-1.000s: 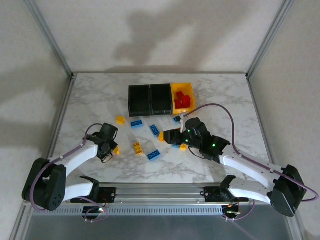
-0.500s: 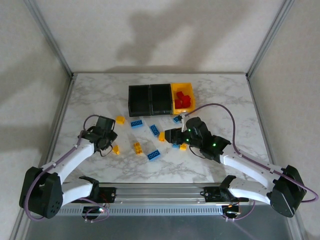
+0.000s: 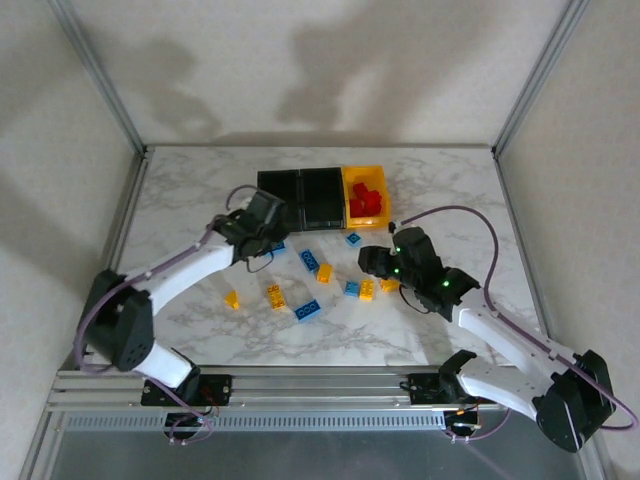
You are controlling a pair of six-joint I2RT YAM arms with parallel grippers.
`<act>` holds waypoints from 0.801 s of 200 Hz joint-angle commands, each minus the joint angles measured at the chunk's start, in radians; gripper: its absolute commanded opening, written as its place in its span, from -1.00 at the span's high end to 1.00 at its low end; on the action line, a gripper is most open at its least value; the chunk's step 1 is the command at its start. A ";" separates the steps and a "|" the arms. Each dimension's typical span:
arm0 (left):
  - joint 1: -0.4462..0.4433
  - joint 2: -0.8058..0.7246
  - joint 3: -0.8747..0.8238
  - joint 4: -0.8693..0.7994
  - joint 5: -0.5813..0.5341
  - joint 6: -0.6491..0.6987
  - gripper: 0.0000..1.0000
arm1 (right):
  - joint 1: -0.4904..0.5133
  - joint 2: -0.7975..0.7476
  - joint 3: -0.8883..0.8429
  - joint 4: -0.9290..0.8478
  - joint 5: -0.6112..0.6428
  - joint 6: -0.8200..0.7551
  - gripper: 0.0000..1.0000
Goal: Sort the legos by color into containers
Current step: Place the lego in the container.
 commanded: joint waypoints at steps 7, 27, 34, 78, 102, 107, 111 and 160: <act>-0.066 0.154 0.173 0.015 -0.014 0.020 0.10 | -0.023 -0.057 -0.020 -0.079 0.063 0.049 -0.22; -0.103 0.271 0.316 0.016 -0.004 0.027 0.12 | -0.037 -0.089 -0.034 -0.107 0.081 0.067 -0.22; -0.112 0.311 0.367 0.008 0.000 0.031 0.12 | -0.041 -0.101 -0.037 -0.113 0.081 0.066 -0.23; -0.143 0.541 0.659 -0.029 0.013 0.068 0.11 | -0.057 -0.158 -0.038 -0.162 0.095 0.059 -0.23; -0.141 0.654 0.813 -0.045 0.027 0.083 0.12 | -0.060 -0.178 -0.041 -0.176 0.102 0.060 -0.23; -0.143 0.676 0.844 -0.050 0.031 0.085 0.12 | -0.060 -0.181 -0.042 -0.179 0.101 0.060 -0.23; -0.143 0.692 0.865 -0.052 0.034 0.087 0.12 | -0.059 -0.182 -0.044 -0.182 0.101 0.060 -0.23; -0.132 0.836 1.086 -0.075 0.060 0.121 0.12 | -0.063 -0.212 -0.052 -0.210 0.114 0.065 -0.23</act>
